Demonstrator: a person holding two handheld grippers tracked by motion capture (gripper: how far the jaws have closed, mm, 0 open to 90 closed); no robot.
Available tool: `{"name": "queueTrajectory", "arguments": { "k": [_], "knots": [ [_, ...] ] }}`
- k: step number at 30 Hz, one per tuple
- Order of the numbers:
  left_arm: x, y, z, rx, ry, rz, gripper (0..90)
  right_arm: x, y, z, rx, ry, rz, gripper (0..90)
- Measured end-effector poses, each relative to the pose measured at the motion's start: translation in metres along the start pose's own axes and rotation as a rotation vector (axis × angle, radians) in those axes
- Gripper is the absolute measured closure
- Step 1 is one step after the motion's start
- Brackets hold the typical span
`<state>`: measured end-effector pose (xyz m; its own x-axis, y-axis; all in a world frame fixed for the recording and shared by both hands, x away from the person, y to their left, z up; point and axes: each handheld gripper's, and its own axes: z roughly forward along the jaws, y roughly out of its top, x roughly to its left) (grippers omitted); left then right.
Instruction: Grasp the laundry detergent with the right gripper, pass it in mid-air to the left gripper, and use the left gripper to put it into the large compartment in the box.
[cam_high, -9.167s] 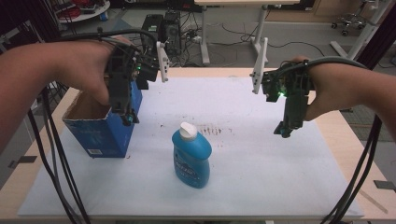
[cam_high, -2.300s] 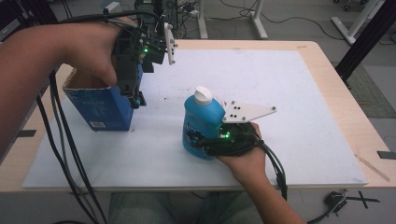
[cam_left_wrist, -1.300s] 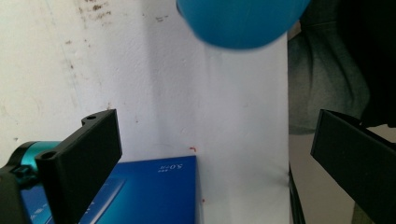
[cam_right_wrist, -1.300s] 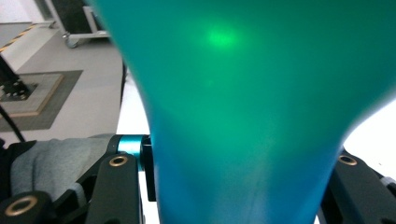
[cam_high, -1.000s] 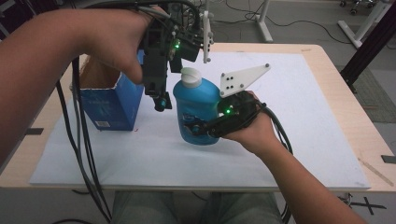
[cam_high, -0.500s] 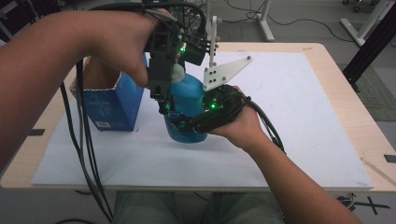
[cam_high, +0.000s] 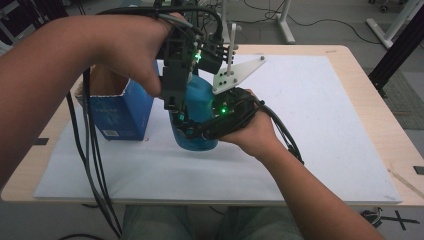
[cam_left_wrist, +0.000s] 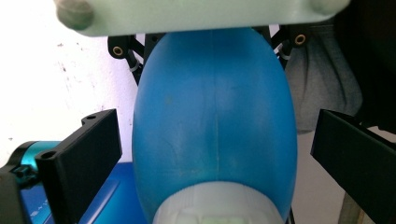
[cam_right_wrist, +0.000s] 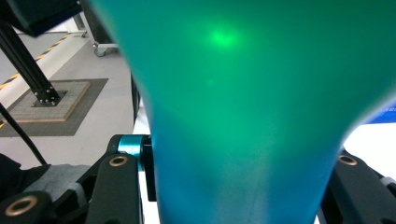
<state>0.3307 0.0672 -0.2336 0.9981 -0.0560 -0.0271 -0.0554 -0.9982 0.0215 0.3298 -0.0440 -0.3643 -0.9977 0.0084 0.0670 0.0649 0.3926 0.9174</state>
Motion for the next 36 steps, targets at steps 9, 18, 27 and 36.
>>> {"name": "queueTrajectory", "arguments": {
  "k": [9, 18, 27, 36],
  "knots": [
    [0.0014, -0.0007, 0.0028, 0.001, 0.011, -0.022, 4.1, -0.0001, -0.0001, 0.0015, 0.003, -0.004, 0.001, 45.9],
    [0.0015, -0.0004, 0.0053, 0.006, 0.017, -0.015, 12.6, 0.0003, -0.0004, 0.0031, 0.000, 0.005, 0.001, 45.9],
    [0.0018, -0.0007, 0.0055, 0.006, 0.036, -0.023, 15.8, -0.0008, -0.0009, 0.0035, 0.000, -0.001, -0.005, 46.0],
    [0.0012, -0.0016, 0.0054, 0.002, 0.038, -0.033, 20.8, -0.0002, -0.0010, 0.0044, -0.009, 0.006, -0.004, 46.0]
  ]
}}
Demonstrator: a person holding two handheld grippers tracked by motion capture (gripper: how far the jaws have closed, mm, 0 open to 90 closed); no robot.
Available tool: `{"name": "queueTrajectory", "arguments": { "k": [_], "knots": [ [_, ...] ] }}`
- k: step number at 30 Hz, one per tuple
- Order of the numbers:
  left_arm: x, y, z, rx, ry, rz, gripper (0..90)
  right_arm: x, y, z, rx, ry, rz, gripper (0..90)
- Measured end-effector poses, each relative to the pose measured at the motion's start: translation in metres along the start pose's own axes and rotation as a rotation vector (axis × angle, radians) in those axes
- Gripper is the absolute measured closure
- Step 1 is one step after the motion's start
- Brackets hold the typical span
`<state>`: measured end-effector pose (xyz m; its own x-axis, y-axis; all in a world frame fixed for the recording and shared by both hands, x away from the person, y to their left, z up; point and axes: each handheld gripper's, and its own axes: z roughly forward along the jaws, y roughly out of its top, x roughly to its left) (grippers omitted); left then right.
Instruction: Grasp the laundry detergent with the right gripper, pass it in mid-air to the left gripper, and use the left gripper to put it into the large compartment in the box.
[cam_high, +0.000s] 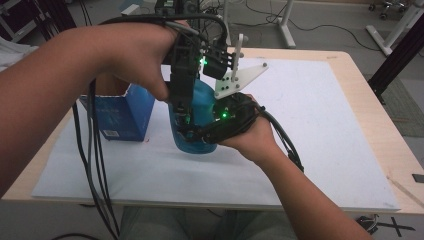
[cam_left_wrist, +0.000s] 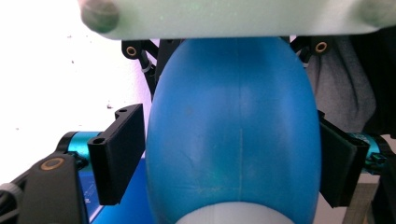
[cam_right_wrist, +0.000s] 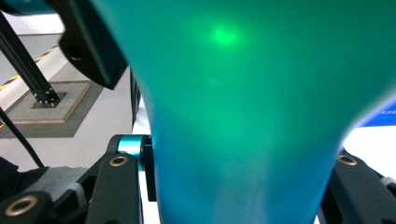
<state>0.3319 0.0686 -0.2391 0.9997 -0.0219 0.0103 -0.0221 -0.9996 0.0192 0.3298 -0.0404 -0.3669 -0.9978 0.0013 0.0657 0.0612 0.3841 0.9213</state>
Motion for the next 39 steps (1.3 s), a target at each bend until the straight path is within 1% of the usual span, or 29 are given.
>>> {"name": "queueTrajectory", "arguments": {
  "k": [2, 3, 9, 11, 16, 17, 28, 31, 34, 35, 36, 39],
  "knots": [
    [0.0003, 0.0000, 0.0001, 0.000, 0.001, -0.001, 21.2, -0.0001, -0.0001, 0.0000, 0.000, 0.001, 0.000, 46.0],
    [0.0004, 0.0000, 0.0001, -0.001, -0.003, -0.003, 23.7, -0.0001, -0.0002, 0.0000, 0.000, 0.002, -0.001, 46.0],
    [0.0002, 0.0009, -0.0004, -0.004, 0.000, -0.001, 24.0, -0.0004, -0.0001, -0.0004, -0.003, 0.003, -0.001, 45.9],
    [0.0003, 0.0010, -0.0004, -0.004, -0.002, -0.002, 26.7, -0.0004, -0.0001, -0.0007, -0.004, 0.003, -0.001, 46.0],
    [0.0006, 0.0012, -0.0006, -0.002, -0.001, -0.001, 26.9, -0.0005, -0.0002, -0.0007, -0.006, 0.003, -0.001, 46.0],
    [0.0006, 0.0012, -0.0006, -0.002, -0.002, -0.001, 28.4, -0.0005, -0.0002, -0.0006, -0.007, 0.003, -0.001, 46.0],
    [0.0004, 0.0018, -0.0004, 0.008, 0.001, -0.011, 28.7, -0.0009, -0.0006, -0.0003, -0.009, 0.006, -0.002, 46.0],
    [0.0006, 0.0022, -0.0004, 0.007, 0.003, -0.007, 28.8, -0.0010, -0.0008, -0.0005, -0.009, 0.005, -0.004, 46.0],
    [-0.0001, 0.0025, 0.0001, 0.012, 0.005, -0.014, 28.9, -0.0012, -0.0013, -0.0006, -0.009, 0.008, -0.005, 46.0],
    [-0.0001, 0.0025, -0.0009, 0.013, -0.009, -0.005, 36.8, -0.0011, -0.0015, -0.0004, -0.010, 0.008, -0.005, 46.0],
    [-0.0001, 0.0025, -0.0009, 0.013, -0.009, -0.005, 38.7, -0.0011, -0.0015, -0.0004, -0.010, 0.008, -0.005, 46.0],
    [-0.0003, 0.0034, -0.0001, 0.013, -0.009, -0.007, 38.9, -0.0015, -0.0025, -0.0004, -0.011, 0.006, -0.009, 46.0]
  ]
}}
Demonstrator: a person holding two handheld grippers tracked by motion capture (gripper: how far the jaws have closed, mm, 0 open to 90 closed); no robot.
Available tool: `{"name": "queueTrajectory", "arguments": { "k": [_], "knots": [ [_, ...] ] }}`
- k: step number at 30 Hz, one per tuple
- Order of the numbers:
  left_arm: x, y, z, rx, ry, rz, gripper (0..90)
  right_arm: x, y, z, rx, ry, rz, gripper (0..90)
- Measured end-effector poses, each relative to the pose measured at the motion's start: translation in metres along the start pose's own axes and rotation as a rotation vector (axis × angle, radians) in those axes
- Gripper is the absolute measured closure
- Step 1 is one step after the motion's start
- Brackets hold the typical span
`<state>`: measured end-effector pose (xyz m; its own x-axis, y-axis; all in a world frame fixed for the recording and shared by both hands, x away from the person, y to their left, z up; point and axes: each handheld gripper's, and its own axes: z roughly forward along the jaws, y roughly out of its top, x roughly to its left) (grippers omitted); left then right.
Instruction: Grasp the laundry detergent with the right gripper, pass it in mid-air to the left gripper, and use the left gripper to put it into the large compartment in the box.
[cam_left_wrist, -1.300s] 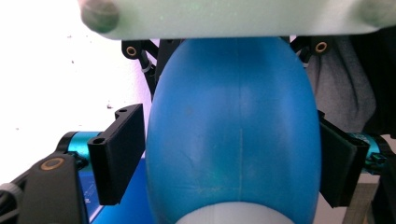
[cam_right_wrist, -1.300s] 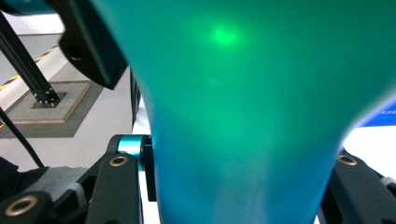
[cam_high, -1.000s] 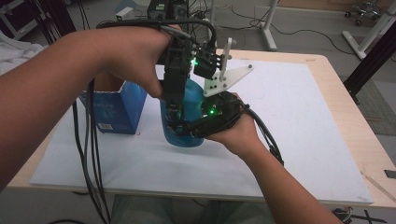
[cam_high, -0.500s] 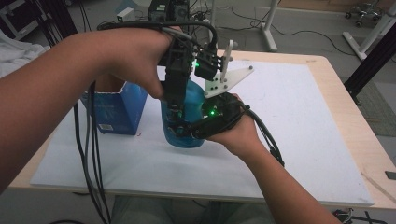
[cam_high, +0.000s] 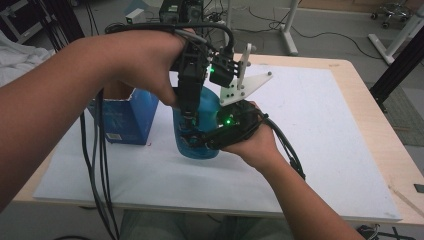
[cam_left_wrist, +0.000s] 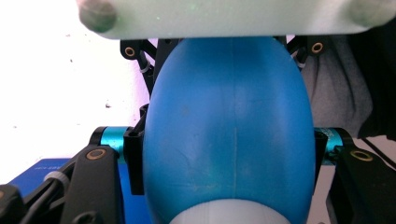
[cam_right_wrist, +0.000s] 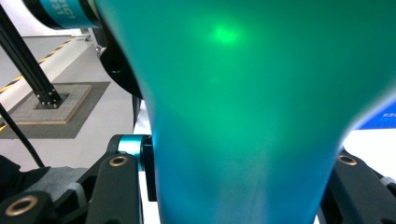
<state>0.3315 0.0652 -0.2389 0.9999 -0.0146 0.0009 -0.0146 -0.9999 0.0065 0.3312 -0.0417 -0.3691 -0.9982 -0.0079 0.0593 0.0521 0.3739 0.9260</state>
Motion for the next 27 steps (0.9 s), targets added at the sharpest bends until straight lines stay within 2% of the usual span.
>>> {"name": "queueTrajectory", "arguments": {
  "k": [9, 19, 21, 23, 27],
  "knots": [
    [0.000, 0.001, 0.001, 0.001, -0.005, 0.000, 39.5, 0.000, -0.002, 0.000, -0.005, 0.014, 0.004, 45.8],
    [0.000, 0.002, 0.000, -0.011, -0.004, -0.003, 39.5, 0.001, -0.001, -0.003, 0.003, 0.009, -0.004, 43.7],
    [0.001, 0.003, -0.001, -0.003, -0.007, -0.005, 39.4, 0.002, 0.000, -0.005, 0.005, -0.006, -0.011, 41.0],
    [0.001, 0.003, 0.001, -0.001, -0.013, -0.008, 39.4, 0.002, 0.001, -0.009, -0.006, -0.026, -0.002, 32.9],
    [0.002, 0.002, 0.001, 0.013, -0.014, -0.019, 39.4, 0.000, -0.001, -0.017, 0.007, -0.022, 0.020, 27.6]
  ]
}}
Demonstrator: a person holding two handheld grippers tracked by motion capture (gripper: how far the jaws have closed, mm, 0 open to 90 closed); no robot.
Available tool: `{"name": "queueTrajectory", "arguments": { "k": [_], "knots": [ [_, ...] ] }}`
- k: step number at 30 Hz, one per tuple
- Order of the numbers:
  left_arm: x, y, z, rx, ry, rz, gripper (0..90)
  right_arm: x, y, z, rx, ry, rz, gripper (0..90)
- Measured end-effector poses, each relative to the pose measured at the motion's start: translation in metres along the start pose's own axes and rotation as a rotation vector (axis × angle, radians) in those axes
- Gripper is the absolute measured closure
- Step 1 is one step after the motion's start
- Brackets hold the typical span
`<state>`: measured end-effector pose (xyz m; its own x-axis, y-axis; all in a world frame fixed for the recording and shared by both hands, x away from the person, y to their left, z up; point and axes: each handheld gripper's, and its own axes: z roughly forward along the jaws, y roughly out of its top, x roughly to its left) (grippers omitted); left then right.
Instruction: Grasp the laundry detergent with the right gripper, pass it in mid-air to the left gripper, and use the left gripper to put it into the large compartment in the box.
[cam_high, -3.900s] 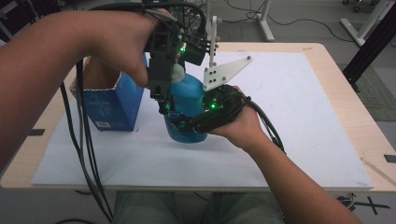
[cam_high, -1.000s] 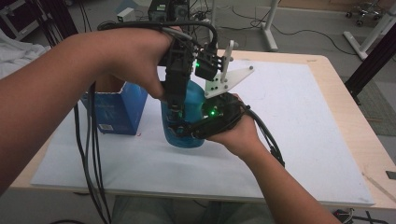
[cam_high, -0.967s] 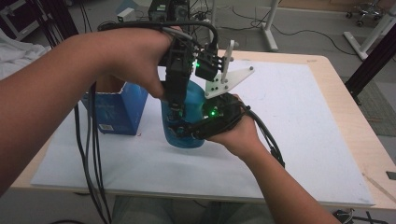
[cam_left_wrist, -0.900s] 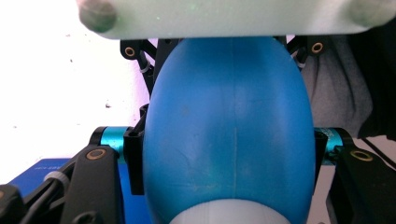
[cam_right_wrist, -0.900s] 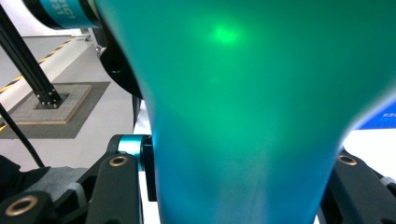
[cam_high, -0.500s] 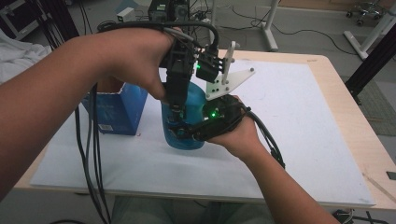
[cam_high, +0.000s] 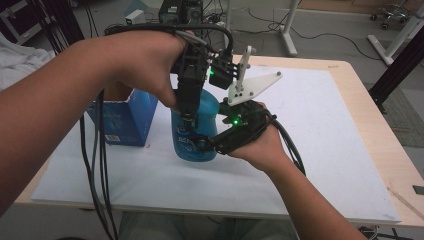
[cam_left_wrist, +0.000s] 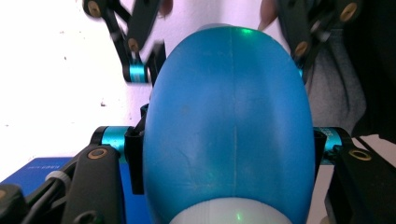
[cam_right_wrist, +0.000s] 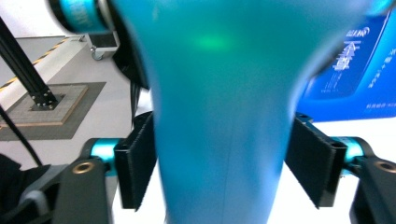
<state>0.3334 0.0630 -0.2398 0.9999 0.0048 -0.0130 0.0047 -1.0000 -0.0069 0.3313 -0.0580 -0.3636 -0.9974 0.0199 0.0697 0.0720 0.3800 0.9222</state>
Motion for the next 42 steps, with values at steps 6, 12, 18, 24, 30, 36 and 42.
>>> {"name": "queueTrajectory", "arguments": {
  "k": [6, 12, 18, 24, 30, 36, 42],
  "knots": [
    [0.002, -0.003, -0.003, -0.001, -0.006, -0.014, 39.4, 0.002, -0.002, -0.009, 0.029, 0.013, -0.007, 22.8],
    [0.003, -0.006, -0.009, 0.011, -0.010, -0.033, 39.3, 0.003, -0.001, -0.031, 0.104, 0.002, -0.022, 13.8],
    [0.006, -0.009, -0.018, 0.023, -0.002, -0.059, 39.3, 0.003, 0.003, -0.051, 0.182, -0.021, -0.044, 12.4],
    [0.007, -0.012, -0.029, 0.029, -0.005, -0.090, 39.2, 0.002, 0.012, -0.067, 0.261, -0.051, -0.060, 2.4],
    [0.012, -0.016, -0.042, 0.026, -0.019, -0.127, 39.1, 0.006, 0.029, -0.078, 0.382, -0.048, -0.113, 0.5],
    [0.022, -0.034, -0.069, 0.000, -0.038, -0.225, 39.0, 0.003, 0.040, -0.091, 0.487, -0.060, -0.137, 0.5],
    [0.038, -0.068, -0.102, -0.027, -0.077, -0.448, 38.9, -0.004, 0.052, -0.110, 0.581, -0.075, -0.142, 0.5]
  ]
}}
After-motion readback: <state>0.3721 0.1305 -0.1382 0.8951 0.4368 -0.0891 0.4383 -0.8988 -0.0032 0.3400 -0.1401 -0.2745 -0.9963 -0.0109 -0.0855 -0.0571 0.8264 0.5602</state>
